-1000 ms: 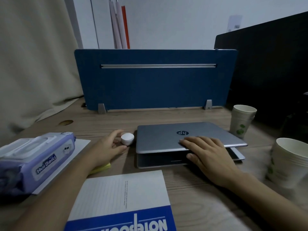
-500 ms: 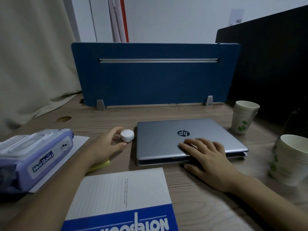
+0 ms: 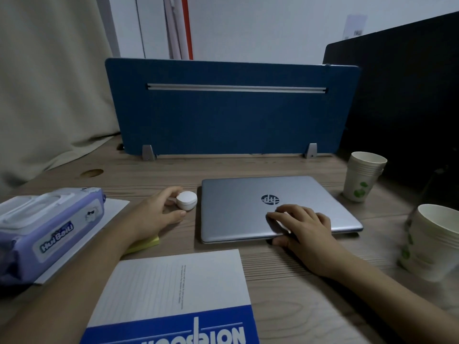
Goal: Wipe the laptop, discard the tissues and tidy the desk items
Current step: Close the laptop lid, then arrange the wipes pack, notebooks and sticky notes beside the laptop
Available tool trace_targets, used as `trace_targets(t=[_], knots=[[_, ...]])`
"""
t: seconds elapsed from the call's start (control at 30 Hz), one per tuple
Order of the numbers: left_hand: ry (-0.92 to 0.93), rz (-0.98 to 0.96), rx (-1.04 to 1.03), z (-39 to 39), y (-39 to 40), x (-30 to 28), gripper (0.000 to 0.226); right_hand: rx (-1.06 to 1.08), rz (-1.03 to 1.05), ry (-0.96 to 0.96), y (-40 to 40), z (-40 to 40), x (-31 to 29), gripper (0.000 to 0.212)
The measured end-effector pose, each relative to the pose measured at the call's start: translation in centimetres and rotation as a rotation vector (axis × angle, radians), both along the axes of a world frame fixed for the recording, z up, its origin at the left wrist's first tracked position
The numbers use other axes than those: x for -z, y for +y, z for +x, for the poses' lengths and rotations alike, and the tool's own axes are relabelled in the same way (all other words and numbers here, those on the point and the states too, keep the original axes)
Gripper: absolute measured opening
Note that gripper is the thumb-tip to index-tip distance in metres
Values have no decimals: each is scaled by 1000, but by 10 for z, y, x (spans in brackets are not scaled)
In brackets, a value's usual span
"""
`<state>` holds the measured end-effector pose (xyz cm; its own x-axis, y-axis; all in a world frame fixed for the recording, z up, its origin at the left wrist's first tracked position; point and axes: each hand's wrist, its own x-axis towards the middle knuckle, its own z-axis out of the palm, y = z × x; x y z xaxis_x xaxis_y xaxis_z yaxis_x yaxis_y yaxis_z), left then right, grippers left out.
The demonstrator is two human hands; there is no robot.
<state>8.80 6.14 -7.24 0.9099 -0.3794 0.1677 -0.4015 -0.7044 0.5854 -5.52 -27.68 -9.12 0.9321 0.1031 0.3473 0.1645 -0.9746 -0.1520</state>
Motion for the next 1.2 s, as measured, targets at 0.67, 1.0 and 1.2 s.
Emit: trace_targets(t=[0.67,1.0,1.2], knots=[[-82,121,-9,9,-23,-5,66,81,42,-35,-9,159,7,45],[-86,91,-22,14,-21,0,57,91,54,-22,-14,194,4,41],[-71,68,-22,12,-22,-3,57,93,57,-25,-15,191,1,44]])
